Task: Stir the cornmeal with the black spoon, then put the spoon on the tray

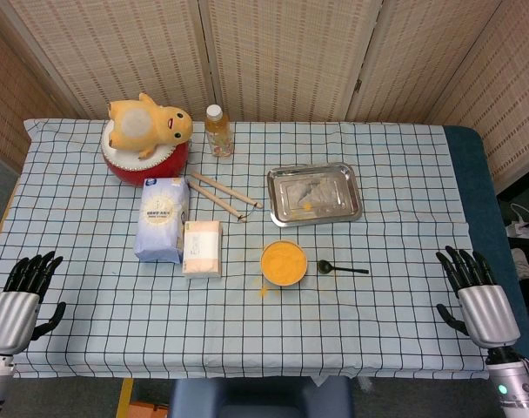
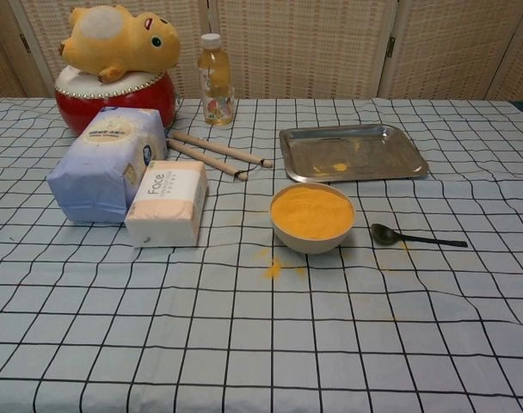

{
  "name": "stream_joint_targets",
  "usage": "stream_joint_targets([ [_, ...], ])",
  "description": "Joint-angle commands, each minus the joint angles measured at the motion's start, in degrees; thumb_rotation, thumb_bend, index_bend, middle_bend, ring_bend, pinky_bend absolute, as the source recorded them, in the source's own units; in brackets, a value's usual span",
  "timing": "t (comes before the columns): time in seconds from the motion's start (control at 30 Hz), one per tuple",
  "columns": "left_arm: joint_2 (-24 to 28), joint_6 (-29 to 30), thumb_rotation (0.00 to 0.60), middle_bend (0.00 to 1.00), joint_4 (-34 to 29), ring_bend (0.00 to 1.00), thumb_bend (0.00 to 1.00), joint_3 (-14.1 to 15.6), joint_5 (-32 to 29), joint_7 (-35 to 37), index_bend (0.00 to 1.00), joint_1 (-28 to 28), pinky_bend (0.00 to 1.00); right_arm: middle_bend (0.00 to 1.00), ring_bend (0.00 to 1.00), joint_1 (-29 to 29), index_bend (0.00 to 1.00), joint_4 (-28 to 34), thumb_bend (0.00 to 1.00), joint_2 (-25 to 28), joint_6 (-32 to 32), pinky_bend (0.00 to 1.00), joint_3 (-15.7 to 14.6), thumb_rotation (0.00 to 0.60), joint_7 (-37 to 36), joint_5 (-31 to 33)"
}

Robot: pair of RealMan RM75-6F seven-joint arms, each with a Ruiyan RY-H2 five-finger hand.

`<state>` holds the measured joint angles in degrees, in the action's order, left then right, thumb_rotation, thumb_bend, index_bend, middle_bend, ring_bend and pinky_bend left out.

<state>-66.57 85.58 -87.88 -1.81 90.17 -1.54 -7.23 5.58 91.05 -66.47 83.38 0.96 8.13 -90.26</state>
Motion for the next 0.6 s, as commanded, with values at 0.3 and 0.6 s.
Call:
stream_joint_targets([
  [0.3,0.12,-1.01,0.6,0.0,-0.24,0.0,0.41,0.24,0.19,0.92,0.0,-0.73,0.03,0.0,0.0,2.46,0.0,-0.99,0.19,-2.81,-3.76,0.0,0.56,0.6,1.81,0.62],
  [0.6,0.68,-2.46,0.6,0.0,-0.28,0.0,0.41,0.99,0.73,2.13,0.0,-1.45,0.03,0.0,0.0,12.12,0.43,-0.22,0.2,-8.41,-16.84,0.0,3.5,0.6,7.97,3.35],
])
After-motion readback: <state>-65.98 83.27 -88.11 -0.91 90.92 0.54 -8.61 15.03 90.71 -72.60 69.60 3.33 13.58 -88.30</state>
